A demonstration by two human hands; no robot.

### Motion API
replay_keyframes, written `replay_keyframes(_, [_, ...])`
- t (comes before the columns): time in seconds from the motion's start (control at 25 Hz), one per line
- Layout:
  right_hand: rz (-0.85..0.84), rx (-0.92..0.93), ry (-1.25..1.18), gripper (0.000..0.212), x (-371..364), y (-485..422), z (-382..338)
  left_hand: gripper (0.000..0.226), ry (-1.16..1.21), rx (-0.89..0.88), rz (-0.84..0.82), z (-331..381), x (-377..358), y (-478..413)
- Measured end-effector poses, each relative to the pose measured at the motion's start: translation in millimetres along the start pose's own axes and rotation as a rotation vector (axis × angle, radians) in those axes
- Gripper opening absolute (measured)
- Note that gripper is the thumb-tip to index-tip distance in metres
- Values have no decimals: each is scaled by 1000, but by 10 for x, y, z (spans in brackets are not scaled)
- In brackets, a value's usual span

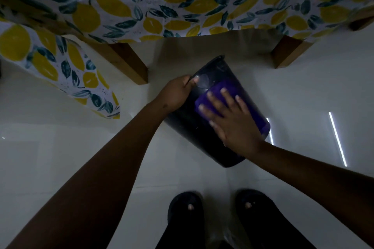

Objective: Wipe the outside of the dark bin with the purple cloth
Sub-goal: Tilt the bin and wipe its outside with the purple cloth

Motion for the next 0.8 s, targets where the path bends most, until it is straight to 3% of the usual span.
replay_keyframes(0.08, [-24,207,82,56,-34,65,28,33,13,-4,18,-12,-18,30])
replay_keyframes(0.12, [-10,151,71,56,-24,46,81,32,19,-18,25,8,-17,27])
replay_keyframes(0.24, [23,-266,-129,56,68,-77,229,30,136,-22,4,-7,1,74])
replay_keyframes(0.32, [8,-341,-195,56,79,-110,365,33,220,9,23,-171,-58,170])
replay_keyframes(0.44, [9,-260,-110,56,66,-81,294,34,133,25,98,-218,-100,206])
replay_keyframes(0.64, [38,198,69,55,-30,124,-83,39,18,5,86,34,-32,-21])
replay_keyframes(0.68, [52,191,48,54,-17,96,-41,40,19,15,84,40,-43,-38])
replay_keyframes(0.8, [76,-232,-229,52,59,-92,51,43,106,26,62,61,36,7])
Point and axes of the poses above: each hand's wrist, its own y-axis away from the middle knuckle, its own x-axis out of the back of the hand, z = x × y, the point moved 2 cm from there along -y, towards the middle knuckle, and after that the axes turned 1 degree about y, right-handed, at the moved point
